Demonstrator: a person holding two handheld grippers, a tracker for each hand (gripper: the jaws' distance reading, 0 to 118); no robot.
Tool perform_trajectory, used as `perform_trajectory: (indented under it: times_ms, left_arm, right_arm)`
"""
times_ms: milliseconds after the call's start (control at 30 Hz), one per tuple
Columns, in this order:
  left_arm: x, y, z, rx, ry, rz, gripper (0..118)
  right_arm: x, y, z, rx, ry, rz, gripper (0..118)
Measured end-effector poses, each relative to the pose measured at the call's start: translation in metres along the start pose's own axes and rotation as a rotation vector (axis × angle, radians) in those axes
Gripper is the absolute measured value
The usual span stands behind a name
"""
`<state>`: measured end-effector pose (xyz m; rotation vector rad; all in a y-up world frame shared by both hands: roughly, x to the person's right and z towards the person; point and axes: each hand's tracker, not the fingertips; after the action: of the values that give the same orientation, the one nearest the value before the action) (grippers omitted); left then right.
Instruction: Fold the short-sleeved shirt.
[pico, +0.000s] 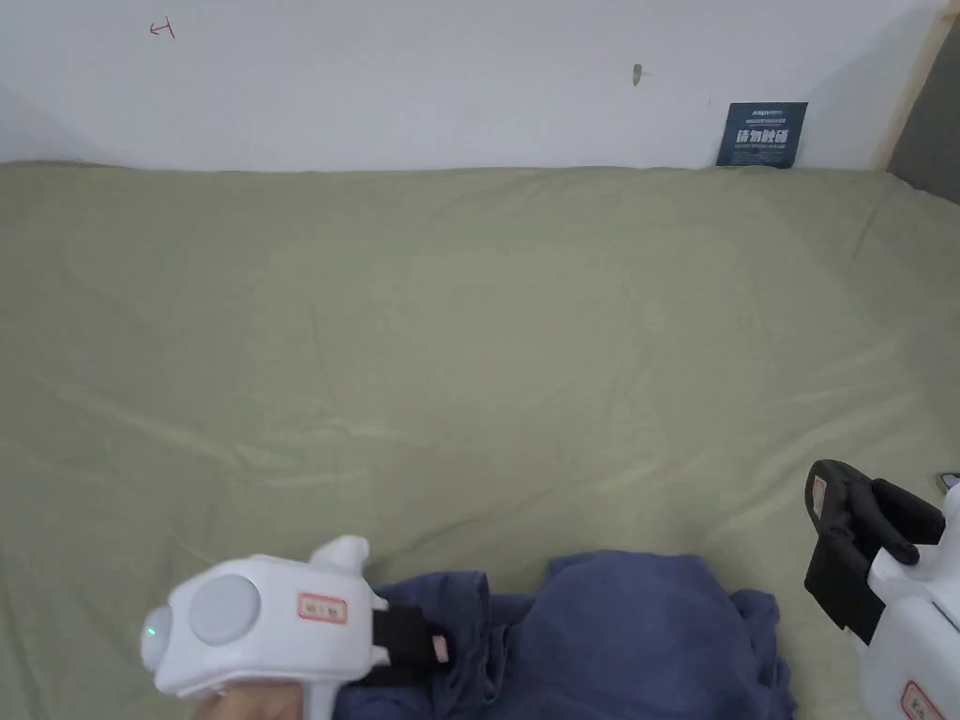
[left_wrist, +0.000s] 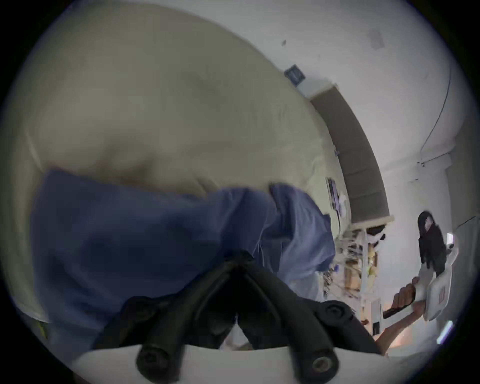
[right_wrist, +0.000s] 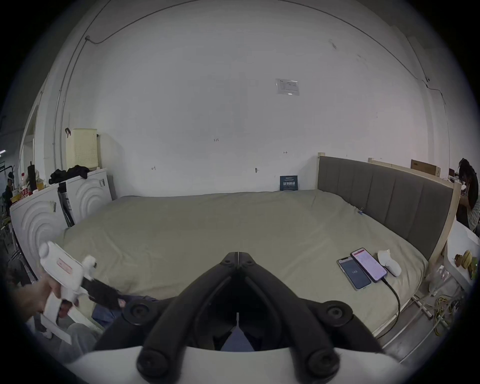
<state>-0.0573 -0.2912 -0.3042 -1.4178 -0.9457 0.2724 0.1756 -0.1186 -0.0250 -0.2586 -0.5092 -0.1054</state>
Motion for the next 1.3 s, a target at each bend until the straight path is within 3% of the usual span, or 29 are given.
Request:
perform_trajectory:
  times_ms: [100, 267, 500, 700, 833, 867, 900, 933, 1067, 1133, 1233, 1267, 1300]
  left_arm:
    - [0.0, -0.016, -0.035, -0.043, -0.03, -0.003, 0]
    - [0.003, -0.007, -0.02, -0.035, -0.051, -0.004, 0]
    - [0.012, 0.004, 0.1, 0.159, -0.006, -0.148, 0]
    - [-0.065, 0.021, 0.156, 0.188, 0.167, -0.058, 0]
    - [-0.087, 0.022, 0.14, 0.093, -0.023, -0.012, 2]
    - [-0.09, 0.022, 0.134, 0.08, -0.037, -0.008, 24]
    - [-0.095, 0.022, 0.124, 0.081, -0.035, -0.012, 85]
    - [-0.094, 0.02, 0.118, 0.059, -0.044, -0.015, 118]
    - [-0.103, 0.028, 0.092, 0.032, -0.17, 0.054, 113]
    - [-0.105, 0.031, 0.079, 0.033, -0.298, 0.074, 102]
    - [-0.121, 0.034, 0.055, 0.034, -0.346, 0.099, 94]
    - [-0.122, 0.033, 0.052, 0.036, -0.378, 0.124, 82]
    - [-0.122, 0.033, 0.046, 0.013, -0.38, 0.149, 48]
  right_arm:
    - [0.003, -0.002, -0.001, -0.013, -0.014, 0.001, 1]
    - [0.004, -0.004, -0.002, -0.023, -0.021, -0.008, 1]
    - [-0.007, 0.002, -0.007, -0.015, 0.005, 0.003, 1]
    - [-0.02, 0.002, -0.009, -0.009, 0.022, 0.02, 1]
    - [-0.027, -0.001, -0.013, -0.035, 0.03, 0.022, 1]
    - [-0.028, -0.002, -0.013, -0.038, 0.032, 0.024, 1]
    - [-0.03, -0.002, -0.013, -0.042, 0.034, 0.028, 1]
    - [-0.031, -0.001, -0.014, -0.045, 0.037, 0.032, 1]
    - [-0.031, 0.001, -0.015, -0.044, 0.035, 0.049, 1]
    - [-0.03, 0.002, -0.015, -0.044, 0.032, 0.052, 1]
    - [-0.027, 0.003, -0.015, -0.043, 0.025, 0.054, 1]
    - [-0.026, 0.003, -0.015, -0.042, 0.023, 0.054, 1]
    - [-0.025, 0.004, -0.015, -0.042, 0.023, 0.053, 1]
